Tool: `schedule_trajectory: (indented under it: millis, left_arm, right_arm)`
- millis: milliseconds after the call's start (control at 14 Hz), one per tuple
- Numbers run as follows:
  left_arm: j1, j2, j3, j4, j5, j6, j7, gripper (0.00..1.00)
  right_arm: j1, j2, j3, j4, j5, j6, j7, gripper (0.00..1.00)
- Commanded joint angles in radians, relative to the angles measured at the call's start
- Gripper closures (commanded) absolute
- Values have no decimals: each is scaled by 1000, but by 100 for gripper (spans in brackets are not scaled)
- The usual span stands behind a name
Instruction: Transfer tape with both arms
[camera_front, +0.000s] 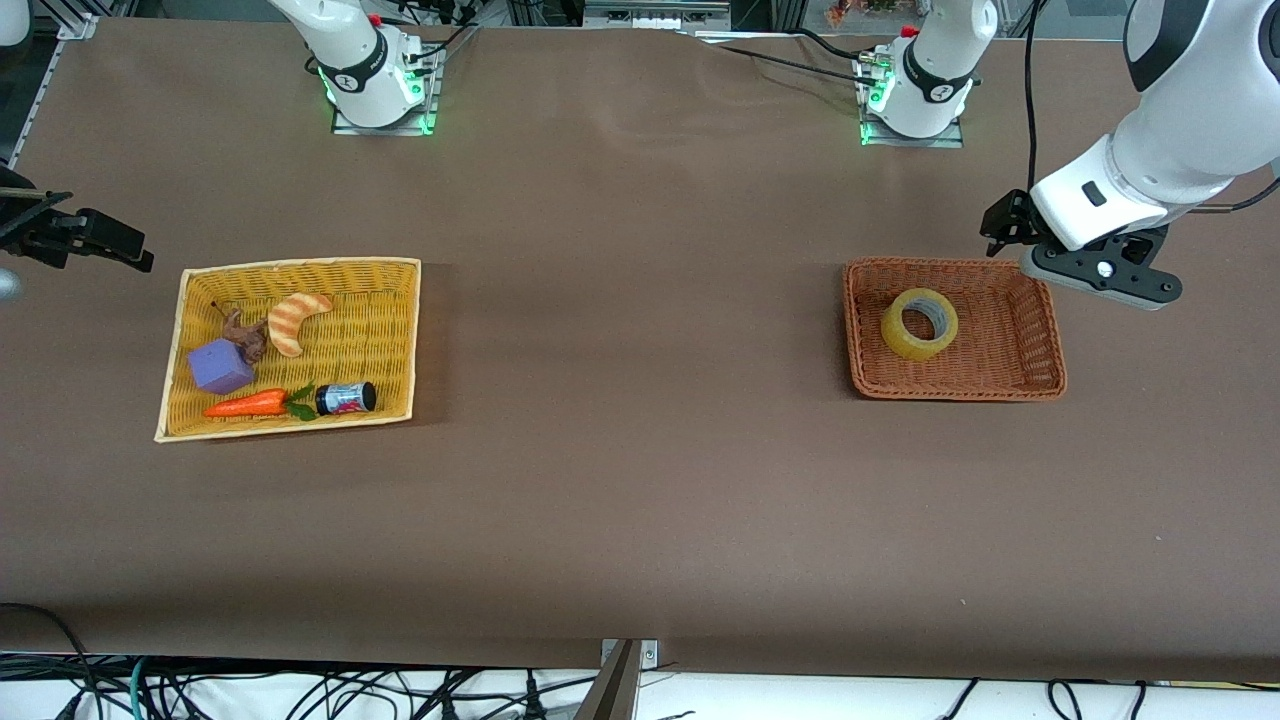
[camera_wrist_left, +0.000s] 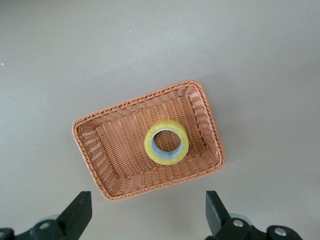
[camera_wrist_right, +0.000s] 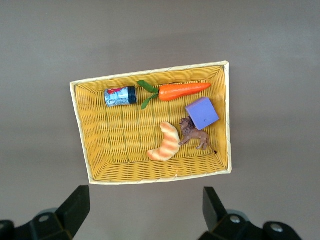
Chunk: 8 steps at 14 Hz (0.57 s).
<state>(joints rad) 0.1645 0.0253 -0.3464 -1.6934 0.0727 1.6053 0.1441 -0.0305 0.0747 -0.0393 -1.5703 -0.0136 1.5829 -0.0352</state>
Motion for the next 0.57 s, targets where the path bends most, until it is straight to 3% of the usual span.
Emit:
schedule_trajectory:
  millis: [0,71,500]
  left_arm:
    - [-286,7,307,38,-19,-24,5,0]
    - [-319,7,355,40,-19,-18,11,0]
    - [-323,-16,356,41,-19,-25,-207,0]
  right_arm:
    - [-5,8,3,21,15,-8,0,0]
    - [-6,8,3,21,15,-8,0,0]
    - [-6,10,3,21,15,-6,0,0]
